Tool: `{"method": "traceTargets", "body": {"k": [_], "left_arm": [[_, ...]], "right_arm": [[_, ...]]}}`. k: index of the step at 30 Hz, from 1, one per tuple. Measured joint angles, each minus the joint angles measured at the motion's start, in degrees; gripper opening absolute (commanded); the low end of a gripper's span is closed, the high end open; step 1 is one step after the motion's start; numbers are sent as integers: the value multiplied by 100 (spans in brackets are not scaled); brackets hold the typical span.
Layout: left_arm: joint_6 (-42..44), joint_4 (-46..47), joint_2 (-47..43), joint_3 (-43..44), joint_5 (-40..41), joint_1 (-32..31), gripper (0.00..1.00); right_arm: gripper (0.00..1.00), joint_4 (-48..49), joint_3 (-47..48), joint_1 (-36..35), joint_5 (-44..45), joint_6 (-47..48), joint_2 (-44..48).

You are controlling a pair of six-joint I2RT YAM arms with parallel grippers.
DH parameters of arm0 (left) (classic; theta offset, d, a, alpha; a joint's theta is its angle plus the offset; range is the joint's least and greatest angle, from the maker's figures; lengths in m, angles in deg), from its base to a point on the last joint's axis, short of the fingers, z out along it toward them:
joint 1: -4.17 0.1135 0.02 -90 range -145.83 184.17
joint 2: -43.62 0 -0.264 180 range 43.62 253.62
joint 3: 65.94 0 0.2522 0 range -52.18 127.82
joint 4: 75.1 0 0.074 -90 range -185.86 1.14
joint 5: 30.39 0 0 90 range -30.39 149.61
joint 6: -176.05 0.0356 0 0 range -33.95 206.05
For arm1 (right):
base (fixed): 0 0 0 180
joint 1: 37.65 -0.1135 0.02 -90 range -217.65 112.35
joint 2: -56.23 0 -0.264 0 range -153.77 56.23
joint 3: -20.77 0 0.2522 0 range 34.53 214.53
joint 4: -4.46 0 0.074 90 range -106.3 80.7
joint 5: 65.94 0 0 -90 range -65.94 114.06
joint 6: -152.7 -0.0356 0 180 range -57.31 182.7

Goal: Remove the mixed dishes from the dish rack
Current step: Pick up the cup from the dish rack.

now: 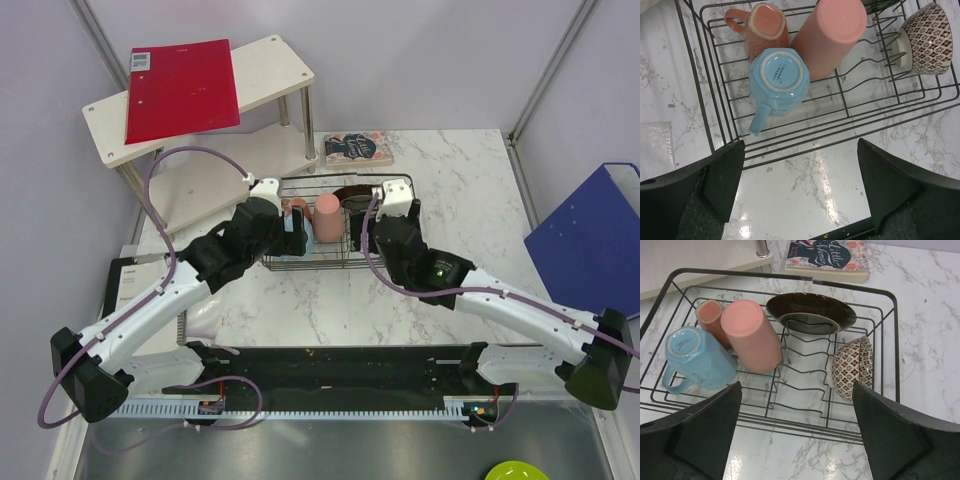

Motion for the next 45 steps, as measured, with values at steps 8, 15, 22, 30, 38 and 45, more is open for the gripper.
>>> {"method": "traceTargets", "body": {"k": [8, 15, 22, 30, 38, 45], "left_arm": [[-2, 0, -20, 0, 55, 0, 98], [-4, 17, -623, -273, -116, 0, 96], [-11, 11, -1344, -702, -251, 0, 95], [-15, -4, -1491, -909, -289, 0, 95], [-48, -2, -1475, -988, -293, 0, 95], [-63, -2, -1475, -1058, -289, 0, 95]], "right_arm": [[98, 175, 752, 649, -1001, 0, -920], [98, 212, 1526, 748, -1672, 92, -2015], [98, 249, 1937, 914, -2044, 107, -2811], [98, 372, 2065, 1008, -2186, 107, -3254], [98, 466, 2269, 1082, -2330, 105, -3707], [88, 472, 2297, 1174, -2382, 105, -3882]]}}
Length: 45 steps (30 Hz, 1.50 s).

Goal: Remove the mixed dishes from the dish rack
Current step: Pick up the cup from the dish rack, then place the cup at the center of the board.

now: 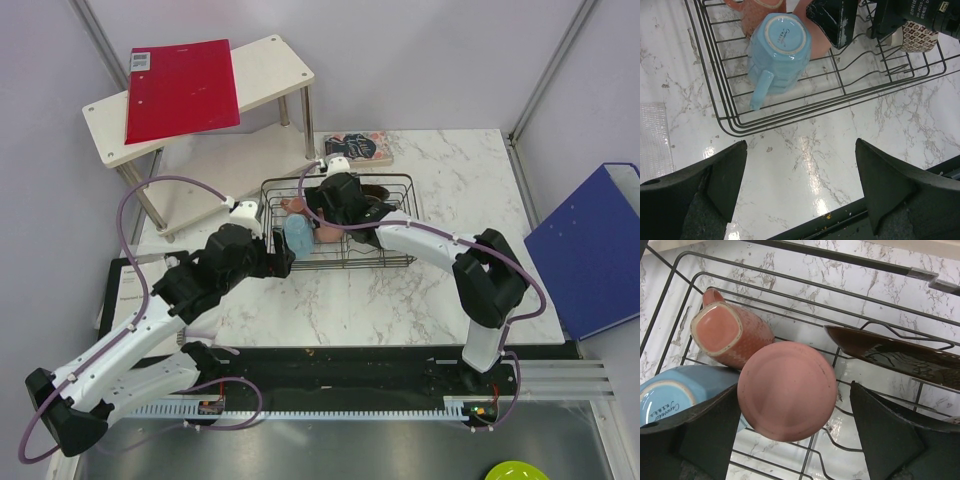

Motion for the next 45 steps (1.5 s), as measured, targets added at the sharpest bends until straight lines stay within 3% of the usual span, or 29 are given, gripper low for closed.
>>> {"method": "traceTargets", "body": {"k": [10, 19, 28, 31, 32, 33, 34, 40, 45], "left_arm": [[-13, 4, 122, -9, -4, 0, 94], [-50, 11, 133, -37, -46, 0, 94], [-52, 50, 212, -37, -109, 0, 93], [-87, 111, 212, -37, -109, 0, 93], [-107, 133, 210, -37, -109, 0, 93], [-153, 157, 208, -37, -109, 0, 94], [-190, 179, 199, -39, -109, 0, 94], [-579, 1036, -315, -568, -225, 0, 91], [-988, 2199, -918, -1113, -791, 42, 91]], "right_arm": [[51, 125, -13, 52, -13, 46, 7], [47, 160, -269, 52, -186, 9, 446], [46, -98, -271, 59, -612, -125, 1858], [33, -98, -402, 57, -634, -177, 2529], [26, -61, -518, 57, -625, -214, 2809], [8, -20, -660, 66, -610, -267, 3099], [0, 4, -774, 81, -597, -317, 3335], [0, 662, -2037, 496, -907, -1084, 4544], [0, 2124, -3700, 1084, -1978, -2393, 4802]]}}
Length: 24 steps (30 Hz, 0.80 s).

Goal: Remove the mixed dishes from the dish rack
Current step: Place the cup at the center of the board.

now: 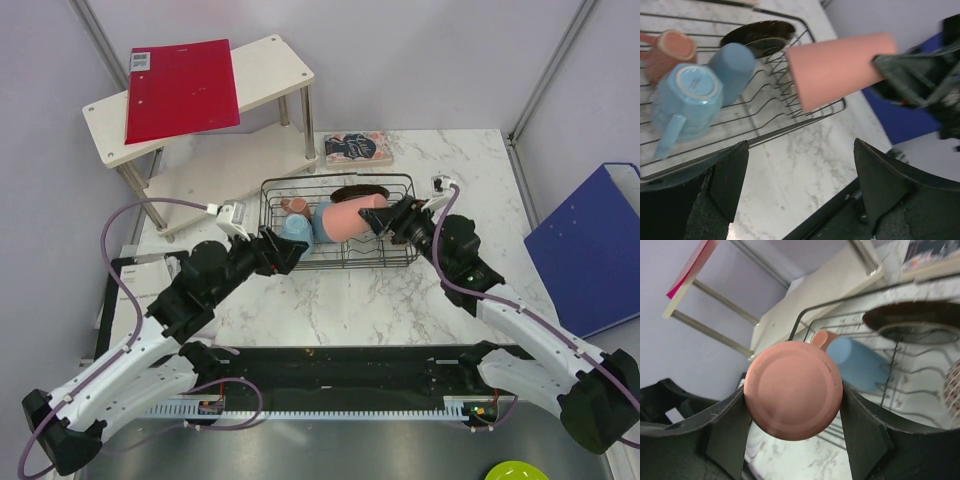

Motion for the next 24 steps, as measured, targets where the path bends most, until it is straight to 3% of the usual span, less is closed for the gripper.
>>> {"method": "traceTargets", "body": {"k": [7, 14, 24], "left_arm": [[-546, 1816, 245, -184, -1589, 164, 92], [-837, 2841, 260, -761, -2214, 179, 90], [-925, 3574, 22, -1036, -2315, 184, 87]], "right_arm": [[0, 2352, -1266, 319, -1091, -1770, -76], [0, 4293, -1598, 319, -1429, -2726, -157], [0, 5084, -1731, 319, -1644, -3123, -444]]}}
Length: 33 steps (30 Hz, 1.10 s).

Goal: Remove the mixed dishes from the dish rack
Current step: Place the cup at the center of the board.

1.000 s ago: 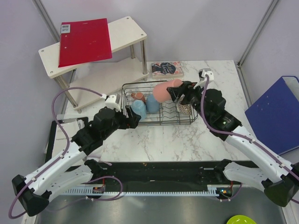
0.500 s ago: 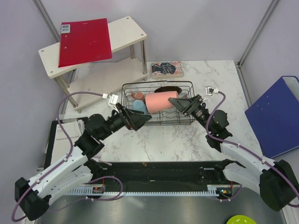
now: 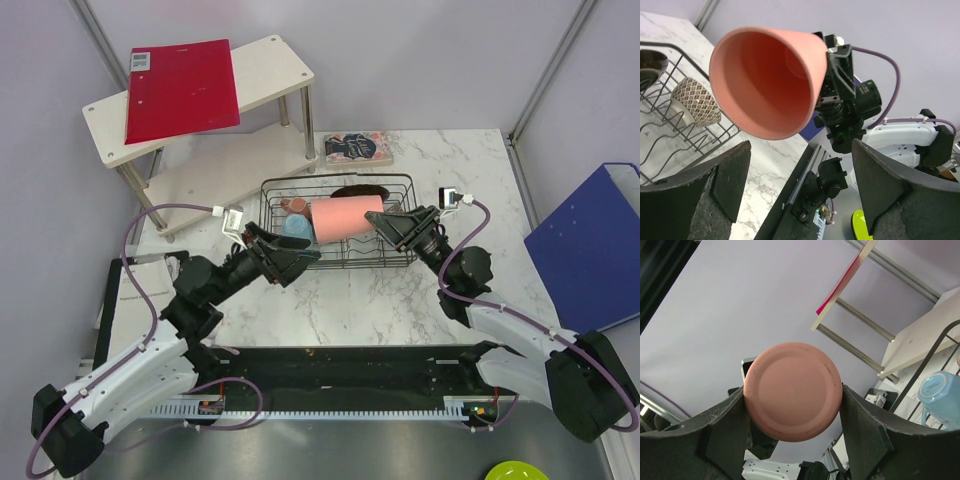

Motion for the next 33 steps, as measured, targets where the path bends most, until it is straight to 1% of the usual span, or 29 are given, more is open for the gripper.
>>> {"method": "traceTargets", "body": {"k": [7, 13, 15, 17, 18, 19, 20, 21, 24, 25, 26, 27, 28, 29, 30, 32, 33], "left_arm": [[9, 162, -208, 0, 2, 0, 86], [7, 306, 7, 0, -55, 0, 86], [7, 354, 118, 0, -114, 0, 82], [7, 367, 227, 2, -197, 4, 64], [-4, 374, 264, 4, -221, 4, 51], [9, 374, 317, 13, -284, 4, 27], [4, 376, 350, 24, -315, 4, 12], [50, 350, 374, 37, -337, 4, 2], [20, 245, 378, 140, -428, 24, 2], [48, 162, 367, 210, -448, 24, 2], [81, -48, 343, 323, -450, 24, 2], [120, -197, 330, 409, -448, 24, 2], [184, -461, 304, 549, -415, 13, 2], [260, -758, 282, 728, -367, 0, 2], [354, -1073, 254, 909, -289, -13, 2], [625, -1847, 192, 1281, 125, -22, 2], [776, -2328, 173, 1528, 417, 4, 2]], "right_arm": [[0, 197, -42, -2, -48, -48, -166], [0, 420, -46, -74, -149, -144, -573], [0, 433, -46, -164, -190, -142, -686], [0, 422, -44, -284, -264, -131, -778], [0, 415, -42, -330, -280, -120, -804], [0, 391, -31, -387, -321, -94, -831], [0, 363, -17, -417, -354, -70, -835], [0, 354, -11, -433, -380, -76, -833], [0, 289, 26, -437, -407, -9, -717], [10, 225, 42, -437, -393, 28, -643], [34, -9, 83, -442, -365, 125, -505], [63, -229, 118, -444, -334, 216, -372], [96, -549, 190, -457, -289, 337, -192], [98, -1158, 348, -492, -203, 511, 61], [98, -1665, 507, -522, -39, 793, 229], [98, -2870, 984, -566, 490, 1456, 498], [98, -3685, 1327, -584, 883, 1860, 625]]}}
